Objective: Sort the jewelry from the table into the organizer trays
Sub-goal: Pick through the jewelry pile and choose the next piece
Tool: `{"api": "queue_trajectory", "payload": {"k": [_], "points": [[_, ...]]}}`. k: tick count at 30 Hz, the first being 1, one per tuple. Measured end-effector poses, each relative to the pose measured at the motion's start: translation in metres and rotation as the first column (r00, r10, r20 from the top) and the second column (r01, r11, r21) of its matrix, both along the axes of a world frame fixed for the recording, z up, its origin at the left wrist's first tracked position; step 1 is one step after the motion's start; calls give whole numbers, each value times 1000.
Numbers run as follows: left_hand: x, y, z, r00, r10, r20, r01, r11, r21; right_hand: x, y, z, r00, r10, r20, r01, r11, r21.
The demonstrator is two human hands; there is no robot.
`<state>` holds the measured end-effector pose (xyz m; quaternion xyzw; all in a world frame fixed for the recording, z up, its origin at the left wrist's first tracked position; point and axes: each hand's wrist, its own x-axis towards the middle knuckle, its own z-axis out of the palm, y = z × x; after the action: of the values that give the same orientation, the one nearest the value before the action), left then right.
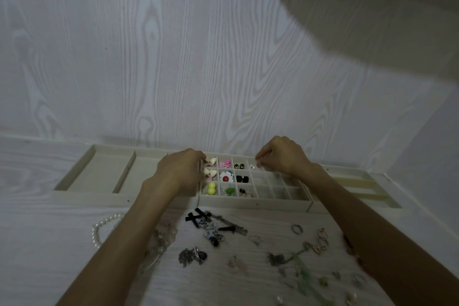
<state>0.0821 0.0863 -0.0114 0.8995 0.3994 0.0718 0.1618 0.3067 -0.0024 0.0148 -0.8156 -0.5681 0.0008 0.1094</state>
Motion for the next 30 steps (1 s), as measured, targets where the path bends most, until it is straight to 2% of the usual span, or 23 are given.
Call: {"api": "queue_trajectory", "payload": {"k": [3,7,11,15,19,26,30], "points": [[-5,-3,11,1000,-6,4,5,1000,16,-9,-32,11,999,35,-9,-34,998,46],[-14,-29,25,996,-11,85,2,995,101,-27,-84,20,997,81,-6,-81,995,53],[-22,-74,29,993,-95,75,82,984,157,-45,-129,25,994,93,-63,-88,993,85],[-28,-116,19,959,-257,119,255,967,32,-60,-168,13,986,119,-113,-113,992,59],[-28,-145,2,907,-407,105,415,907,-73,-67,-196,-9,979,127,-159,-136,990,-49],[-21,-172,-20,905,-410,112,423,896,-138,-40,-241,-34,973,-59,-222,91,986,137],[-11,-181,-18,900,-431,69,436,891,-124,-30,-259,-36,963,-96,-250,129,984,121]]}}
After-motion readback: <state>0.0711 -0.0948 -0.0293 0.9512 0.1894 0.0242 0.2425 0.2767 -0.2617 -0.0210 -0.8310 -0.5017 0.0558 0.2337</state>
